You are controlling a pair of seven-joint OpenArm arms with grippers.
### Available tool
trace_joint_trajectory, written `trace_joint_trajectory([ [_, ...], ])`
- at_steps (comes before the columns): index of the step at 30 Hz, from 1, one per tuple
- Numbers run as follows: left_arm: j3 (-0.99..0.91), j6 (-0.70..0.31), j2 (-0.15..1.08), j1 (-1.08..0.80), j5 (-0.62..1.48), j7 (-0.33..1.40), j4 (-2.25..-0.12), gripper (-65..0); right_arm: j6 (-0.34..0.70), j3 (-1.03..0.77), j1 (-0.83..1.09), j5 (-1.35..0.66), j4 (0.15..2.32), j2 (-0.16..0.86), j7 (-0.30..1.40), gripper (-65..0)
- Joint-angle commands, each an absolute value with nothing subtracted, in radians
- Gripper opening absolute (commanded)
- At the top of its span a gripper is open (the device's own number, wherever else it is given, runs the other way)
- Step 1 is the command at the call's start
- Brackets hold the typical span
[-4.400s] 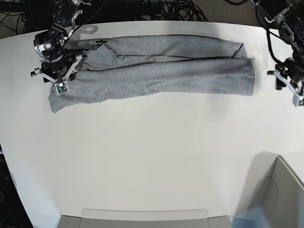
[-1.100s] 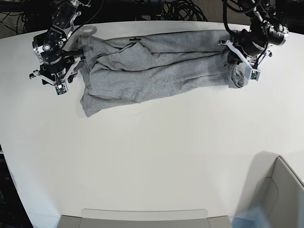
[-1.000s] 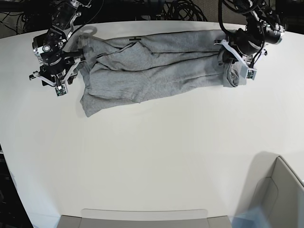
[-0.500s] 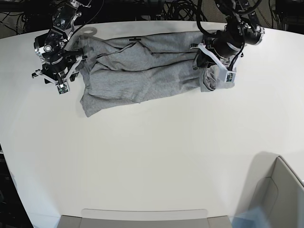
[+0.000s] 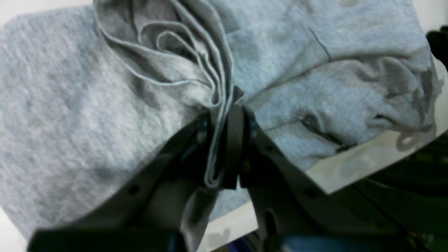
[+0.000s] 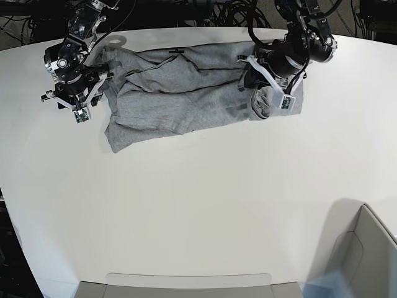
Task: Fold the T-shirt properly
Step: 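Grasp the shirt's side edge with the left gripper and fold it inward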
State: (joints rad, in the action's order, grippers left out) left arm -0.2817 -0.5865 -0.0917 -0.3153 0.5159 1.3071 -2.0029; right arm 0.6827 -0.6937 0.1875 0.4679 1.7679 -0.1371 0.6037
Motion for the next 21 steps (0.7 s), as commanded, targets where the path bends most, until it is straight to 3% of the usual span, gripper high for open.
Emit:
trace_joint_trajectory([
  [1, -0.272, -0.585, -0.088, -0.314, 0.53, 1.3, -2.014, -65.0, 0.698, -0.693, 0.177, 0.46, 1.785, -0.131, 0.587, -37.9],
  [3, -0.271, -0.585, -0.087, -0.314, 0.53, 1.302, -2.015, -61.7, 0.698, -0.693, 0.177, 0.46, 1.785, -0.13, 0.587, -37.9],
  [6, -0.271, -0.585, -0.087, -0.317, 0.532, 1.302, -2.017, -47.5, 0.698, -0.693, 0.177, 0.46, 1.785, -0.131, 0.587, -37.9],
  [8, -0.271, -0.585, -0.09, -0.321, 0.538, 1.303, -2.02, -41.5, 0.698, -0.693, 0.177, 0.46, 1.787, -0.133, 0.587, -37.9],
  [13, -0.271, -0.595, -0.09, -0.323, 0.596, 1.345, -2.026, -46.6, 0.698, -0.693, 0.177, 0.46, 1.787, -0.133, 0.587, -37.9],
  [21, -0.288, -0.587, -0.005, -0.318, 1.024, 1.396, -2.028, -64.6, 0.698, -0.697, 0.163, 0.458, 1.793, -0.133, 0.587, -37.9],
])
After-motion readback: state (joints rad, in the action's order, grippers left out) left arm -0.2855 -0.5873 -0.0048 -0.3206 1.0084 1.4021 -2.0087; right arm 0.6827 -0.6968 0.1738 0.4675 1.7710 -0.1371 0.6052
